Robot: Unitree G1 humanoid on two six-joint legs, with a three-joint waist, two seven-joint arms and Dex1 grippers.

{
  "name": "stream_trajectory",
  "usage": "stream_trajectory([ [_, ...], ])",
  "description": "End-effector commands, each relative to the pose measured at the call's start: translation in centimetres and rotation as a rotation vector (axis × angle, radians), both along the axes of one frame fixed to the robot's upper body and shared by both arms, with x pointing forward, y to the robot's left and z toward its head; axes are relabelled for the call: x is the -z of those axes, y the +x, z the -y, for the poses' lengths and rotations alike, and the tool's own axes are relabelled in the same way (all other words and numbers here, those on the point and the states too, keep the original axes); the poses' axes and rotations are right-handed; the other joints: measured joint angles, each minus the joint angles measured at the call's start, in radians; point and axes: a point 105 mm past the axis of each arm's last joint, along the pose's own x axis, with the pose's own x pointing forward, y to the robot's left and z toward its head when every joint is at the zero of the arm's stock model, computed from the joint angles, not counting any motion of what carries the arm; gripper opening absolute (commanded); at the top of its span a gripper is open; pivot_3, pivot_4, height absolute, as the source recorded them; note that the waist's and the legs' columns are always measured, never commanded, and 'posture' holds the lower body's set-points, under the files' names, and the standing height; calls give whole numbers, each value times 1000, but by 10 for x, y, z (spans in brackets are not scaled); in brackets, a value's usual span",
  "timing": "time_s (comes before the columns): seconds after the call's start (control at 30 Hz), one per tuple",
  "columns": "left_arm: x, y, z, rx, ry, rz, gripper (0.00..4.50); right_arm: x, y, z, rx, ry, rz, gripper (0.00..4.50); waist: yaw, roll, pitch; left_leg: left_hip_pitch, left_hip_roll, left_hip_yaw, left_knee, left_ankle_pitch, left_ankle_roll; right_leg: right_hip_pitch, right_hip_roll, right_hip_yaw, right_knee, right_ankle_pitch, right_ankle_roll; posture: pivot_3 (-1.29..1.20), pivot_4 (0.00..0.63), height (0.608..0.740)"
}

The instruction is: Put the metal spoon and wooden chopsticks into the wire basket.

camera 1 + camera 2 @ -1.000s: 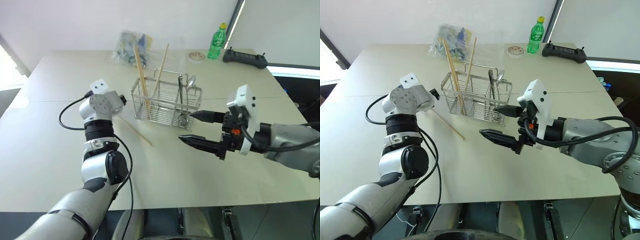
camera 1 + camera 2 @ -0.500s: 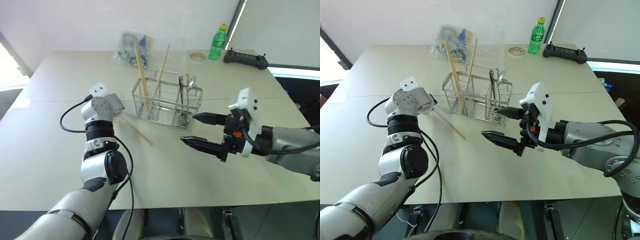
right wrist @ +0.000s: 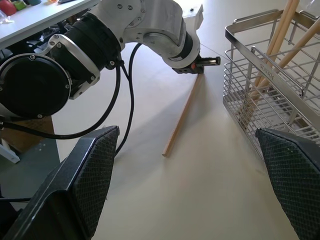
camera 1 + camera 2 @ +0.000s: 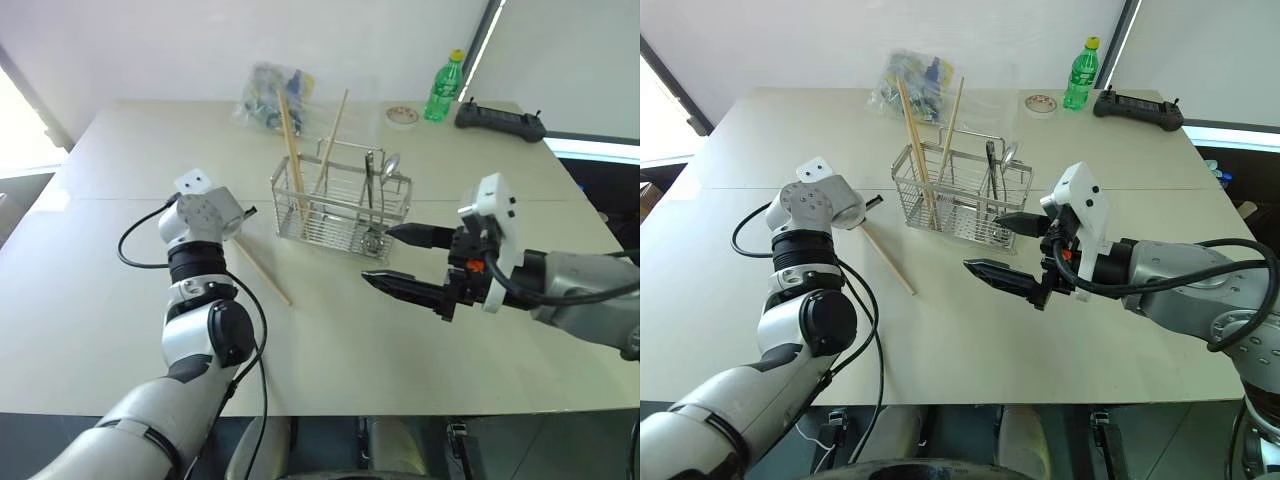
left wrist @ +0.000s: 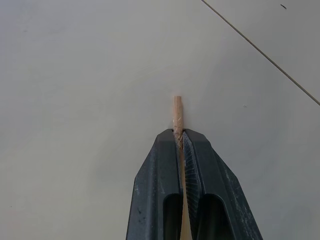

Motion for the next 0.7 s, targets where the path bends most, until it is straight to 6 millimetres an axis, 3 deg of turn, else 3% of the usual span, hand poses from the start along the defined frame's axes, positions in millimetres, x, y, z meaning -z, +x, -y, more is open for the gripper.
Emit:
stream_trajectory([
  [0.03, -11, 1, -21, -55, 9, 34, 14, -6, -2, 1, -2, 6, 42, 4500, -3, 0, 0, 0, 0, 0, 0, 0, 0, 0, 0, 0, 0, 0, 0, 0, 150, 707],
  [0.3, -63, 6, -90, -194, 140, 228, 14, -8, 1, 0, -11, 15, 50, 4500, -2, 0, 0, 0, 0, 0, -1, 0, 0, -2, 1, 0, 1, 0, 0, 0, 150, 707],
  [0.4, -92, 9, -114, -223, 240, 351, 14, -9, 2, -1, -14, 20, 53, 4500, 1, 0, 0, 0, 0, 0, -1, 0, 0, -1, 0, 0, 0, 0, 0, 0, 150, 707],
  [0.53, -137, 13, -128, -211, 369, 539, 14, -9, 2, -3, -19, 26, 53, 4500, 1, -1, 0, -1, 0, 0, -1, 0, 0, -1, 0, 0, 0, 0, 0, 0, 150, 707],
  [0.6, -170, 16, -124, -172, 415, 696, 14, -9, 2, -2, -18, 27, 53, 4500, 0, -1, 0, -1, 0, 0, -1, 0, 0, -1, 0, 0, 0, 0, 0, 0, 150, 707],
  [0.7, -248, 9, -99, -35, 516, 1067, 14, -9, 3, 1, -8, 23, 53, 4500, 0, -2, 1, -1, 0, 0, -1, 0, 0, -1, 0, 0, 0, 0, 0, 0, 150, 707],
])
